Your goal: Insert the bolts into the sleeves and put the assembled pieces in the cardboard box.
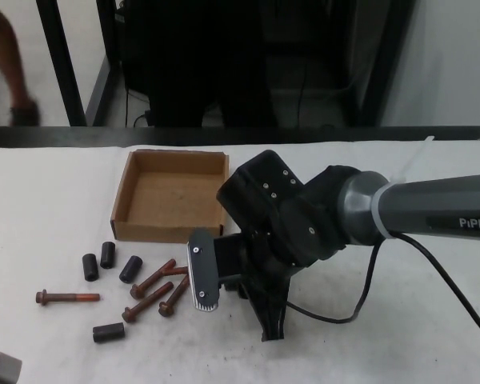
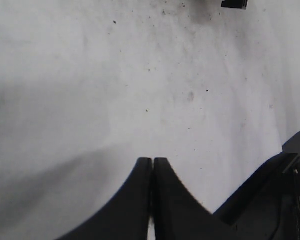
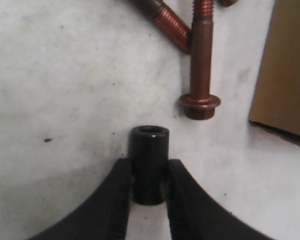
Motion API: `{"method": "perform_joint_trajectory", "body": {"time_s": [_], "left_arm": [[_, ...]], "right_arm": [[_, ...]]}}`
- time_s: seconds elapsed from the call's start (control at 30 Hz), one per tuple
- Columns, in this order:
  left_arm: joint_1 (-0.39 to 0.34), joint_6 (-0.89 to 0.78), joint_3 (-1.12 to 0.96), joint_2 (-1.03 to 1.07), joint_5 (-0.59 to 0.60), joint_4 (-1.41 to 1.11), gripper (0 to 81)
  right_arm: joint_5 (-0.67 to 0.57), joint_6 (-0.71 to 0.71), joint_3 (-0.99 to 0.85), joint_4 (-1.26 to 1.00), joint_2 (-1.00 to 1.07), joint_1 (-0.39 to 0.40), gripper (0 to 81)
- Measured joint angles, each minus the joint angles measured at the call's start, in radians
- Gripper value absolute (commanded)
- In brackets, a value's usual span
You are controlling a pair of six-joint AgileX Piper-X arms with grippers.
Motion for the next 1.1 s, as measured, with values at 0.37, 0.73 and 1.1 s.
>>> {"method": "perform_joint_trajectory", "body": {"time_s": [0.37,0.73,1.1], "left_arm": [[0.0,-0.003,0.0,0.0,0.0,0.0,0.8],[0.0,-0.167,-0.002,0.0,0.0,-0.131,0.8],[0.0,-0.184,-0.147,0.0,-0.206,-0.129,9.9]], "right_arm": [[0.0,0.146,-0.087,0.168,-0.042,0.0,0.0],[-0.049,0.392,0.0,0.298,-0.338,0.0,0.2],[-0.081,0.685,0.303,0.346,-0.732,0.0,0.2]]}}
